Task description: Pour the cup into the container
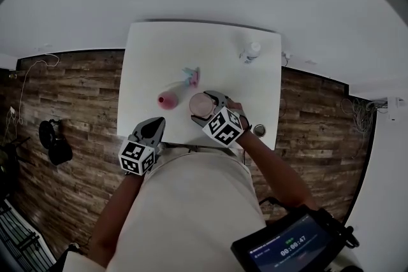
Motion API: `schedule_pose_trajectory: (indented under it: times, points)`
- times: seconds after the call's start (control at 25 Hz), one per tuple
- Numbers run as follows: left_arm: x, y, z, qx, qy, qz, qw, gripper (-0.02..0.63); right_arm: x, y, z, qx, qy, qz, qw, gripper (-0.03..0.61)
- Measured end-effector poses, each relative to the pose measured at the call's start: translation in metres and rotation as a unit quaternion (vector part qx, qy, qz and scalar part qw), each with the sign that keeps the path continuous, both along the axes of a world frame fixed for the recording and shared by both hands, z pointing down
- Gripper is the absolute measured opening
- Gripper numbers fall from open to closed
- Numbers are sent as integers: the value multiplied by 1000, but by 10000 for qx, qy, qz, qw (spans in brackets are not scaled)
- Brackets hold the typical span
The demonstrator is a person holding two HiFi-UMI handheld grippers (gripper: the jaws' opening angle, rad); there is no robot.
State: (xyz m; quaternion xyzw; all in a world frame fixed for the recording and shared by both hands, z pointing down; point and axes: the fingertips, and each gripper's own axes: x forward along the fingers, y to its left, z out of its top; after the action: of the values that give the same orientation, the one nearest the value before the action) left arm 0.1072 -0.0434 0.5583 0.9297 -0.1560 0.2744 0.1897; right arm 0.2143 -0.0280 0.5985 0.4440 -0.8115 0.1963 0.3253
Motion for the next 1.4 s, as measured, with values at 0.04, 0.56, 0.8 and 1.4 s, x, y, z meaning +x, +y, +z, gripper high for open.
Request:
schedule_pose_trajectory:
  times: [0.04,0.56,0.8,1.4]
  points:
    - [-1,1,1,-7,-20,8,10000,9,1,0,1,-2,-1,7,10000,380]
    - [-5,8,11,-35,-234,152,9996,9,-1,6,28,-117,95,5,9999,380]
    - [-10,12,18,-89,-307,159,9994,9,-4,8,40,-121,188,-64,9997,380]
    - [-13,13,26,-206,-411,160,9988,9,-4,0,68,-137,447,-154,9988,380]
